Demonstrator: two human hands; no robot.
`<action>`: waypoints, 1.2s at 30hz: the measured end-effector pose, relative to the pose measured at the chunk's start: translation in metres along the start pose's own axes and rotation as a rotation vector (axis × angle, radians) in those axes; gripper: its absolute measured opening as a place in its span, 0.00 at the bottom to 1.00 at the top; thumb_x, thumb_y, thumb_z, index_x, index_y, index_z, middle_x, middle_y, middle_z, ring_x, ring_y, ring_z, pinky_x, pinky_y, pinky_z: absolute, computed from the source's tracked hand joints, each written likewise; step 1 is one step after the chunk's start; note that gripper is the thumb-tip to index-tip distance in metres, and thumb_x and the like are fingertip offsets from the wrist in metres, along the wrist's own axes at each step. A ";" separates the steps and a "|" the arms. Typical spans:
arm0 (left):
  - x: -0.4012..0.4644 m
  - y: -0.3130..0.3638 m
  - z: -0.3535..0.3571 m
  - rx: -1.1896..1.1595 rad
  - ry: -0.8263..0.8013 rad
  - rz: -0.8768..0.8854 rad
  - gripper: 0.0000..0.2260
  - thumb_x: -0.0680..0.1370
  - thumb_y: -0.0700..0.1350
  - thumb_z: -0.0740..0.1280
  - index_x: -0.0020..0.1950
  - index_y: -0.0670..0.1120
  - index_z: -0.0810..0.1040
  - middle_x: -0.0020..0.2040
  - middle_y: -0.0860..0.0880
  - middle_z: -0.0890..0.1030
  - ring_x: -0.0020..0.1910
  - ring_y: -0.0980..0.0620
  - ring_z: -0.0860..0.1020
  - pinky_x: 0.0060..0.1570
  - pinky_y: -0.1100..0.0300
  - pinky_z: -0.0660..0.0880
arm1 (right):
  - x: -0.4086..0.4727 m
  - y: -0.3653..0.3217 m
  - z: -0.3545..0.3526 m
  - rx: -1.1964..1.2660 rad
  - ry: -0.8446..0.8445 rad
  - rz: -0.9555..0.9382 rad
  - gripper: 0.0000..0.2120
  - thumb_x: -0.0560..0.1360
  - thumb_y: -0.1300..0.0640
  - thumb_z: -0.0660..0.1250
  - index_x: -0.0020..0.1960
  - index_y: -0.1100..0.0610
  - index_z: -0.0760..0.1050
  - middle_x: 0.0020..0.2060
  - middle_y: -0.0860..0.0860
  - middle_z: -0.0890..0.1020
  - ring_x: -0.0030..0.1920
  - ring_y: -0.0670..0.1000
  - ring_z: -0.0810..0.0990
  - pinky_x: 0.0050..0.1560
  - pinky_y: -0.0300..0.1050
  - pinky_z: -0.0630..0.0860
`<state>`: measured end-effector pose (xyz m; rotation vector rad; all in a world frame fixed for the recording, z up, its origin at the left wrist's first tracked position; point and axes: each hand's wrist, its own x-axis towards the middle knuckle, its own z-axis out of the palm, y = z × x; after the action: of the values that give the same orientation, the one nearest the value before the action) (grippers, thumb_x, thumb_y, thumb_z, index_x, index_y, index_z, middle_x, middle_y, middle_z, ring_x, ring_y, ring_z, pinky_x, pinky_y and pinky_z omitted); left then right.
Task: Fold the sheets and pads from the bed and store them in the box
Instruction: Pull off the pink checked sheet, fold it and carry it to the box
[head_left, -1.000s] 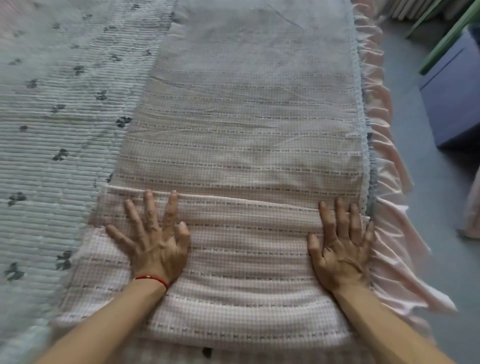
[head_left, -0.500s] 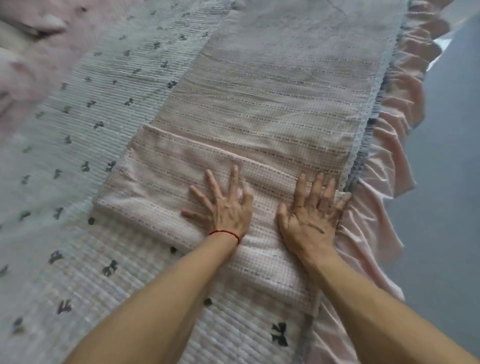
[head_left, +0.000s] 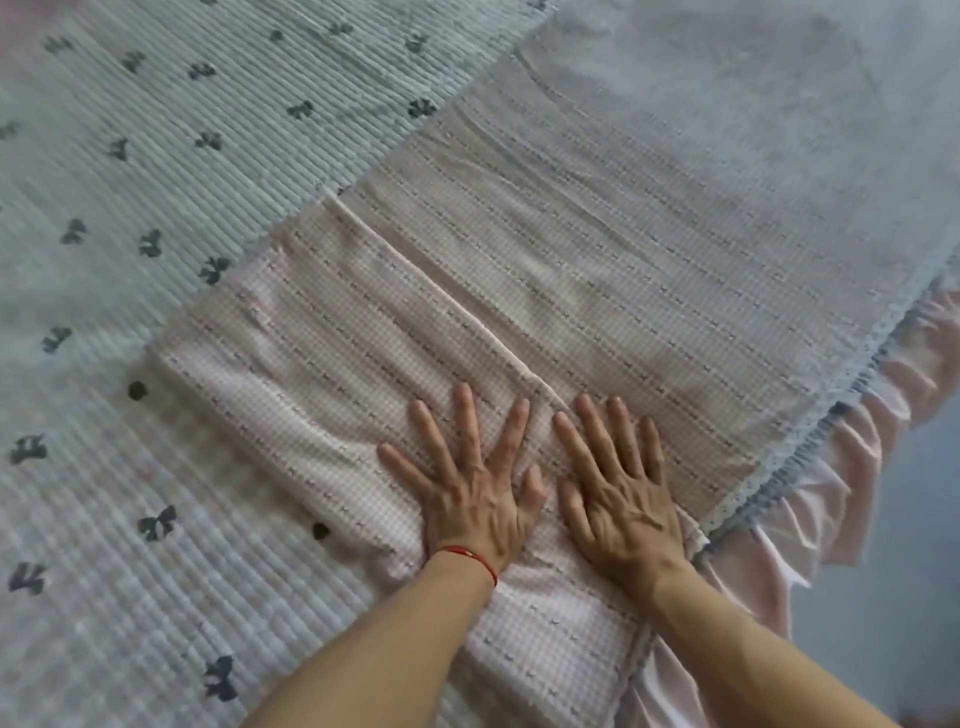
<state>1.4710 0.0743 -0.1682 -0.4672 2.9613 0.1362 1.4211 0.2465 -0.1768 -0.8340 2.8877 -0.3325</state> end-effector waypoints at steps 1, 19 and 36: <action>-0.001 -0.001 -0.001 0.003 -0.008 -0.014 0.33 0.79 0.67 0.52 0.81 0.64 0.43 0.83 0.40 0.43 0.77 0.23 0.39 0.62 0.17 0.46 | 0.000 -0.001 0.001 0.012 -0.012 0.001 0.32 0.80 0.46 0.56 0.83 0.50 0.55 0.84 0.50 0.53 0.83 0.58 0.47 0.79 0.68 0.50; 0.014 0.012 -0.051 0.046 -0.358 -0.178 0.28 0.81 0.66 0.46 0.77 0.71 0.34 0.81 0.52 0.30 0.78 0.37 0.30 0.70 0.25 0.38 | 0.017 0.012 -0.025 0.084 -0.397 -0.150 0.38 0.78 0.44 0.56 0.84 0.58 0.51 0.83 0.61 0.49 0.81 0.68 0.48 0.77 0.69 0.46; -0.031 -0.093 -0.109 -1.113 0.039 -1.186 0.35 0.71 0.57 0.77 0.74 0.51 0.68 0.66 0.50 0.78 0.61 0.47 0.79 0.65 0.45 0.76 | 0.037 0.016 -0.059 0.004 -0.586 -0.297 0.40 0.81 0.38 0.50 0.83 0.55 0.37 0.82 0.62 0.40 0.80 0.70 0.42 0.77 0.67 0.40</action>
<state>1.5154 -0.0166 -0.0622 -2.1157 1.8240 1.5315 1.3716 0.2506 -0.1250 -1.1366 2.2268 -0.0927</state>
